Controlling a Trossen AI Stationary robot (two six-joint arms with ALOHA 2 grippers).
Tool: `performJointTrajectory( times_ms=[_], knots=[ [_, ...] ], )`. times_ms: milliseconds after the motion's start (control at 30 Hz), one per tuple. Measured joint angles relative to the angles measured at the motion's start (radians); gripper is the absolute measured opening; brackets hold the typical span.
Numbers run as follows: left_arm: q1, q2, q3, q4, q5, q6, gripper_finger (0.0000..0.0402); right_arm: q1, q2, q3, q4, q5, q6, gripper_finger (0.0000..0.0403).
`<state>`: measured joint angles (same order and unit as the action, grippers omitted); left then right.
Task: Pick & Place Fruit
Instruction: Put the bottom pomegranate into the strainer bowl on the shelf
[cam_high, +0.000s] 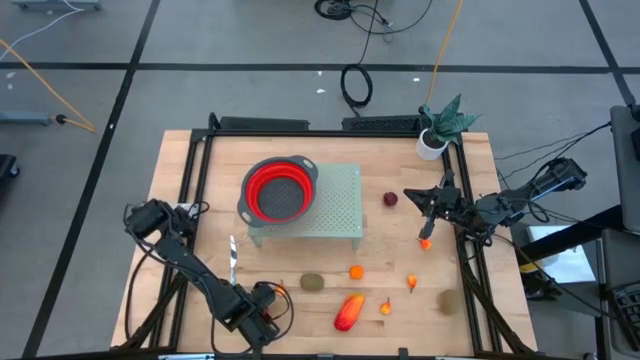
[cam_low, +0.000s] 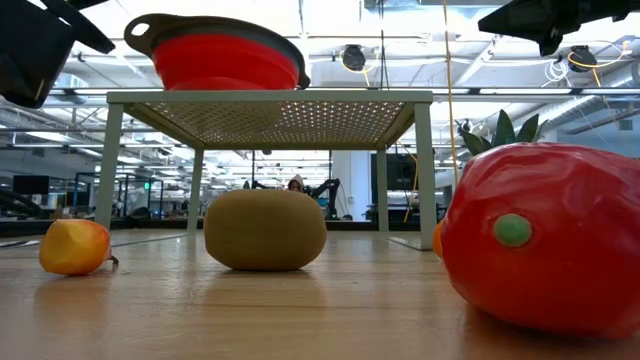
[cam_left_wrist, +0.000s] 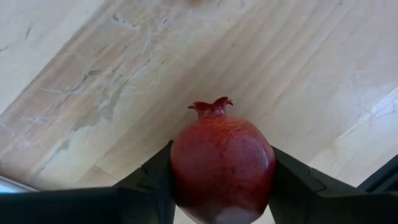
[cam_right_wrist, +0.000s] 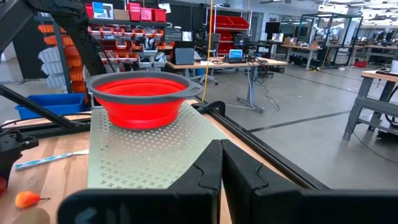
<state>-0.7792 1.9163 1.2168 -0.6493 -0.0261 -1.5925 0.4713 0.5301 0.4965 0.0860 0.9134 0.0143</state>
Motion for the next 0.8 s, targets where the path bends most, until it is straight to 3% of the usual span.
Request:
performJointTrajectory(
  times_ms=[233,367,567,800],
  knots=[
    [0.000,-0.072,-0.001,-0.007,-0.011,-0.024,0.0191,0.000,0.000,0.000,0.000,0.000,0.000,0.0000],
    [0.000,-0.135,-0.001,0.039,-0.072,-0.044,0.0182,0.000,0.000,0.000,0.000,-0.001,0.000,0.0000],
    [0.000,-0.239,0.000,0.187,-0.296,0.004,0.0188,0.000,0.000,0.000,0.000,-0.002,0.000,0.0000],
    [0.000,-0.295,0.001,0.435,-0.600,0.245,0.0186,0.000,0.000,0.000,0.000,-0.002,0.000,0.0000]
  ],
)
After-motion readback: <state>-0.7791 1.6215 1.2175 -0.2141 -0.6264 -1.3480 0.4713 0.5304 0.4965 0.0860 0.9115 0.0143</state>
